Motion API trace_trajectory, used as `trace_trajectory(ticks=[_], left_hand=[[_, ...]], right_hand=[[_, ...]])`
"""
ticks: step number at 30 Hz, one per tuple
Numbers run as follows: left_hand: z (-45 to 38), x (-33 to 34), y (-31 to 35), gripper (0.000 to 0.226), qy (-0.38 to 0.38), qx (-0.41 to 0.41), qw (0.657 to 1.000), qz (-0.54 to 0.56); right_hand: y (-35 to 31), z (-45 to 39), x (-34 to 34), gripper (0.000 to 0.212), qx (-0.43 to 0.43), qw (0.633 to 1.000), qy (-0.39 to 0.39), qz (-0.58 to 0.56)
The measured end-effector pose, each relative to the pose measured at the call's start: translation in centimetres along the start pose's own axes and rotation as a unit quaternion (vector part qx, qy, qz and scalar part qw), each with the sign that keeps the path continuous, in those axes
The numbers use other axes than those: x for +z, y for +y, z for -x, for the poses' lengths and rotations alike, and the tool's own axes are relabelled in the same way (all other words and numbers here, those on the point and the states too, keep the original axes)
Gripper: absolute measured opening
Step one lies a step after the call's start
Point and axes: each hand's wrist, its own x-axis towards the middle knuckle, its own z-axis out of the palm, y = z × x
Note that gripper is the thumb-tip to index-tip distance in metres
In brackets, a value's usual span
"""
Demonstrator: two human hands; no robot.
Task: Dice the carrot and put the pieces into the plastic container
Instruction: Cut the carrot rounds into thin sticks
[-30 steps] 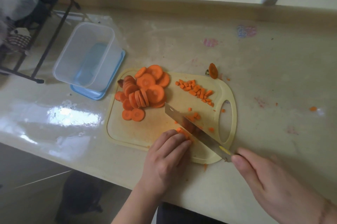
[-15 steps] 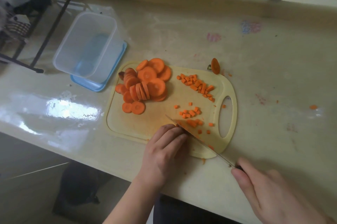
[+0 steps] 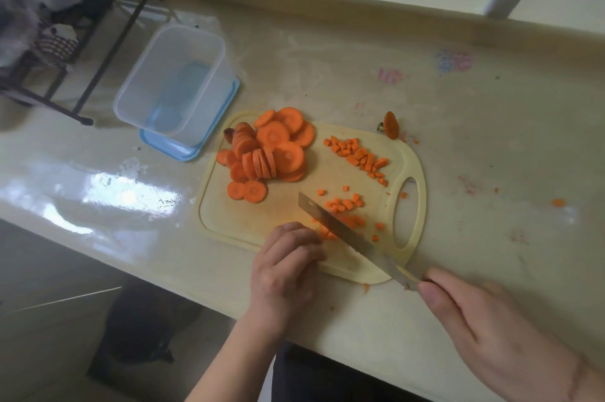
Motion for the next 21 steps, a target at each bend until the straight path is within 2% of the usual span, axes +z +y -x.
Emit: trace_trajectory(ticks=[2, 4, 6, 9, 14, 21], left_hand=[[0.0, -0.4, 0.1, 0.026, 0.071, -0.089, 0.993, 0.013], [-0.3, -0.7, 0.1, 0.030, 0.119, -0.200, 0.972, 0.034], [-0.5, -0.8, 0.0, 0.037, 0.147, -0.256, 0.954, 0.051], [-0.9, -0.6, 0.1, 0.033, 0.140, -0.254, 0.955, 0.061], [-1.1, -0.5, 0.2, 0.027, 0.133, -0.256, 0.954, 0.077], [-1.0, -0.3, 0.0, 0.023, 0.120, -0.257, 0.957, 0.066]], right_hand=[[0.3, 0.3, -0.4, 0.057, -0.007, 1.000, -0.012, 0.014], [0.6, 0.3, -0.7, 0.061, -0.013, 0.999, -0.037, 0.036], [0.9, 0.1, -1.0, 0.060, -0.015, 0.996, -0.057, 0.063], [1.5, -0.7, -1.5, 0.061, -0.023, 0.993, -0.066, 0.094], [2.7, -3.3, -3.4, 0.045, -0.060, 0.990, -0.065, 0.111], [5.1, -8.6, -6.2, 0.054, -0.119, 0.986, -0.030, 0.111]])
